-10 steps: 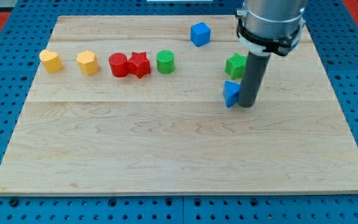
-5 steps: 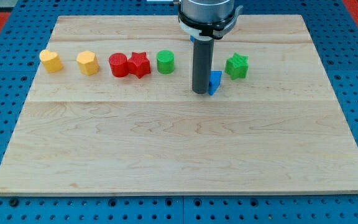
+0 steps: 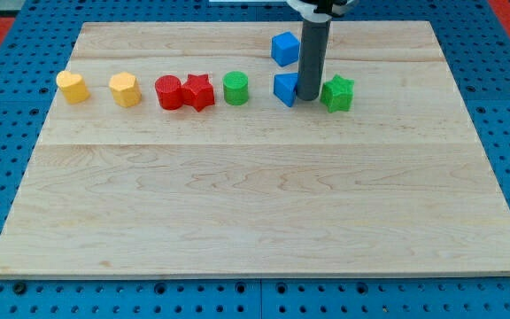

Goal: Move the blue cube and blue triangle towards top

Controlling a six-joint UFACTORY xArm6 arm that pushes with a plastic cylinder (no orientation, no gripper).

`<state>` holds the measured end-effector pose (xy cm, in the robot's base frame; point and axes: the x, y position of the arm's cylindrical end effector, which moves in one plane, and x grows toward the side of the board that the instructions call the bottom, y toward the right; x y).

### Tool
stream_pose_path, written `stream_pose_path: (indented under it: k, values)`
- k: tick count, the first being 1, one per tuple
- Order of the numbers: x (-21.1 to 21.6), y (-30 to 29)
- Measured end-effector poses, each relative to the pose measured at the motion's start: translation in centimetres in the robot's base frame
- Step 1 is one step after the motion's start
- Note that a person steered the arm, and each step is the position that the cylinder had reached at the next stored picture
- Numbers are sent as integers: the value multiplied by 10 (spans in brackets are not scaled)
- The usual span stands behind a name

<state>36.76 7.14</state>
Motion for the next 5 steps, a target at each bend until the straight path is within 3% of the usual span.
stream_pose_path:
  k: [1, 4, 5]
  values:
    - [39, 2]
    - [-48, -22]
    - [-40, -28]
